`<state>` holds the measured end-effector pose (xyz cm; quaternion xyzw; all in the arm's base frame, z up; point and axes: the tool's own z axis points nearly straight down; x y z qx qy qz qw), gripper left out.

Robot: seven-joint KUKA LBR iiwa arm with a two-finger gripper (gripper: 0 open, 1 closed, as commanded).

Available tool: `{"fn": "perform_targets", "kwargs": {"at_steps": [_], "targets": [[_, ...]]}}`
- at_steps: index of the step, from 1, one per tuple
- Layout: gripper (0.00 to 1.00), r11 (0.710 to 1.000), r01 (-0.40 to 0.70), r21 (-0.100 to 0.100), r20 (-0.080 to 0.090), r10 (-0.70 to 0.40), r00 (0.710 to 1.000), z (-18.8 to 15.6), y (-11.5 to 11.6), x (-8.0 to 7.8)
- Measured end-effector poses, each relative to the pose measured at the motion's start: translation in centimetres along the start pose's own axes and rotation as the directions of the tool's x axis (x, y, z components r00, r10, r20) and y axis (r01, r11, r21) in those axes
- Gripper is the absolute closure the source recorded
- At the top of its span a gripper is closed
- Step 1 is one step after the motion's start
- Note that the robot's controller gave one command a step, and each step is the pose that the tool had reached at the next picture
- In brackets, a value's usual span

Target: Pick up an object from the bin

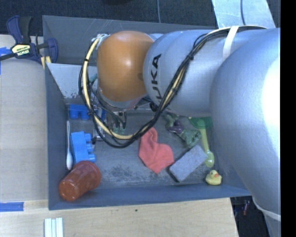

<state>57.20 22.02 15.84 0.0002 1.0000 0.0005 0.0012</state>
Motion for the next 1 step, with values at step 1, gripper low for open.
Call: {"fn": "perform_targets", "kwargs": {"at_steps": [1], "targets": [[0.0, 0.987, -0.162, -0.002, 0.001, 0.162, 0.987, -0.02, -4.53, -1.8]]}}
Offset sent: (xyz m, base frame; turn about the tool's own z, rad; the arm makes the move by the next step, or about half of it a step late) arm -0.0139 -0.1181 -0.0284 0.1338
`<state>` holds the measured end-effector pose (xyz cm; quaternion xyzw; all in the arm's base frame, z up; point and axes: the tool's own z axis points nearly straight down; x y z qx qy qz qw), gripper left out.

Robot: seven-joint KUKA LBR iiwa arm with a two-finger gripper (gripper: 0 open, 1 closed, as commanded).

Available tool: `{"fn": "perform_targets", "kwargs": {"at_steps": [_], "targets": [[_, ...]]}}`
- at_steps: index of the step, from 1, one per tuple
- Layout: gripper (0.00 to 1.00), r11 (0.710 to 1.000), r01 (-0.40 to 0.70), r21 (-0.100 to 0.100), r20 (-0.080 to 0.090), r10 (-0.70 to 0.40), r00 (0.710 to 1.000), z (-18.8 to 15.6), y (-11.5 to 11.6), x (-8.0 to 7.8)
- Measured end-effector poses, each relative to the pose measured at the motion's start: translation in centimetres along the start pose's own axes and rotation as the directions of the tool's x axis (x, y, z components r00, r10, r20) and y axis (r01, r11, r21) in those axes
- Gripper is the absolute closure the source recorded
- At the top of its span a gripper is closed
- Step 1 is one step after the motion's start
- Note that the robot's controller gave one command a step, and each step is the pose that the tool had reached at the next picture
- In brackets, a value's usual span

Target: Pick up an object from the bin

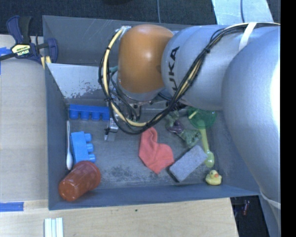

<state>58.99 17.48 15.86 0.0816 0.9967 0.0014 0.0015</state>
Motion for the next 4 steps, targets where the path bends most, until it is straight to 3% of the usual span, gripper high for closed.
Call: {"fn": "perform_targets", "kwargs": {"at_steps": [1, 2, 3, 4], "targets": [[0.0, 1.0, 0.03, 0.0, 0.002, -0.03, 1.0, 2.5, -7.3, 1.7], [0.0, 1.0, 0.027, 0.0, 0.006, -0.027, 1.0, 4.1, -7.5, -0.1], [0.0, 1.0, 0.005, 0.001, 0.005, -0.005, 1.0, 7.0, -12.8, 1.9], [0.0, 1.0, -0.005, 0.001, 0.007, 0.005, 1.0, 2.8, -14.1, 1.6]]}}
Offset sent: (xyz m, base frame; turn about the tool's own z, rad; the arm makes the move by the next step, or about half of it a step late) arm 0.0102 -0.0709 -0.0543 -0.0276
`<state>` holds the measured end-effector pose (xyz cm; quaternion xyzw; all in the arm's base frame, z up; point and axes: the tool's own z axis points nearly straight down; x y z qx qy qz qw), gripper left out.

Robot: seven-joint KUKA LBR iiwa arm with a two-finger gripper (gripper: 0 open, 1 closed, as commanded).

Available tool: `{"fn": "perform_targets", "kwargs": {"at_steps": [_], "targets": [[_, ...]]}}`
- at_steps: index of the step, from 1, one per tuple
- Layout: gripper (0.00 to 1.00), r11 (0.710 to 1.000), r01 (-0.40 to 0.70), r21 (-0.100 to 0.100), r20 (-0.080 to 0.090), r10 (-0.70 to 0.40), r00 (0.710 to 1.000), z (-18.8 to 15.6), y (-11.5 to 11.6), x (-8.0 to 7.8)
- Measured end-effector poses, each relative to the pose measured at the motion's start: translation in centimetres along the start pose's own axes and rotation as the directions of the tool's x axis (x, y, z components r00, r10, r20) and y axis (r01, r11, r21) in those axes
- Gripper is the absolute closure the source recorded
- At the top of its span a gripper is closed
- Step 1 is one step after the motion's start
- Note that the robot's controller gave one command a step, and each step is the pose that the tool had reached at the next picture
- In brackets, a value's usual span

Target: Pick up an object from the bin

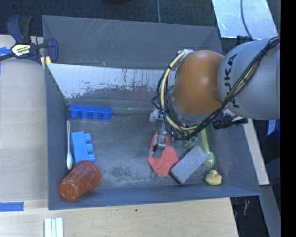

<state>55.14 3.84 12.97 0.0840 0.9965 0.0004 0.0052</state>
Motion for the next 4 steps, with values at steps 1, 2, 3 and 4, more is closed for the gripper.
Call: {"fn": "perform_targets", "kwargs": {"at_steps": [1, 2, 3, 4], "targets": [[0.0, 1.0, 0.001, 0.0, -0.003, -0.001, 1.0, 2.8, -5.7, 1.8], [1.0, 1.0, -0.025, -0.01, 0.018, 0.025, 1.0, -1.2, -5.9, 2.3], [1.0, 1.0, -0.026, -0.01, 0.018, 0.026, 1.0, -1.2, -5.9, 2.3], [1.0, 0.999, -0.044, -0.01, 0.021, 0.045, 0.999, 1.8, -2.9, 3.5]]}}
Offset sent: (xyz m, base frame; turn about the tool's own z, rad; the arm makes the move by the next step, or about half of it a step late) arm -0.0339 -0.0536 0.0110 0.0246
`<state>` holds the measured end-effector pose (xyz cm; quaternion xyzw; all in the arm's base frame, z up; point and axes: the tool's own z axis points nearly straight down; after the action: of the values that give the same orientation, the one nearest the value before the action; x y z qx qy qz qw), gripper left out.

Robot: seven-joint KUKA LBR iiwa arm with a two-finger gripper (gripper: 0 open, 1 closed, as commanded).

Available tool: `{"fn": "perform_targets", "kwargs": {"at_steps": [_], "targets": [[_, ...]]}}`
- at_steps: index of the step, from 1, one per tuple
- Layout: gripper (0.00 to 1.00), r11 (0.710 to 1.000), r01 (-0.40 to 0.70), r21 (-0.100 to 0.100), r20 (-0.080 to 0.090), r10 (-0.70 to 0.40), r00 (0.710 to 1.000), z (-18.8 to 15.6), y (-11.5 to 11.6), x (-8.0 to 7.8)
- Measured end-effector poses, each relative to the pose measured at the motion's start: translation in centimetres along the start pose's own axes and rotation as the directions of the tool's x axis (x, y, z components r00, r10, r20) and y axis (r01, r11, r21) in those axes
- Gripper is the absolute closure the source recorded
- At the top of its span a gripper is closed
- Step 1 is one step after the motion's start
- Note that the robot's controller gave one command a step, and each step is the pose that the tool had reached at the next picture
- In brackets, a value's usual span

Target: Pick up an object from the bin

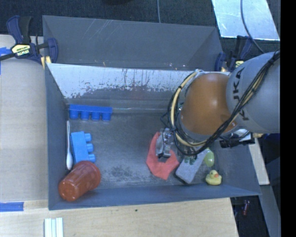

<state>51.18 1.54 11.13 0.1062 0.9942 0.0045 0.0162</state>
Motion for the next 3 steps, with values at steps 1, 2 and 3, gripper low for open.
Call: {"fn": "perform_targets", "kwargs": {"at_steps": [1, 2, 3], "targets": [[0.0, 0.998, 0.062, 0.001, 0.005, -0.062, 0.998, 1.27, 0.99, 2.14], [1.0, 0.998, 0.062, 0.001, 0.005, -0.062, 0.998, 1.27, 0.97, 2.14], [0.0, 0.998, 0.062, 0.001, 0.005, -0.062, 0.998, 1.27, 0.97, 2.14]]}}
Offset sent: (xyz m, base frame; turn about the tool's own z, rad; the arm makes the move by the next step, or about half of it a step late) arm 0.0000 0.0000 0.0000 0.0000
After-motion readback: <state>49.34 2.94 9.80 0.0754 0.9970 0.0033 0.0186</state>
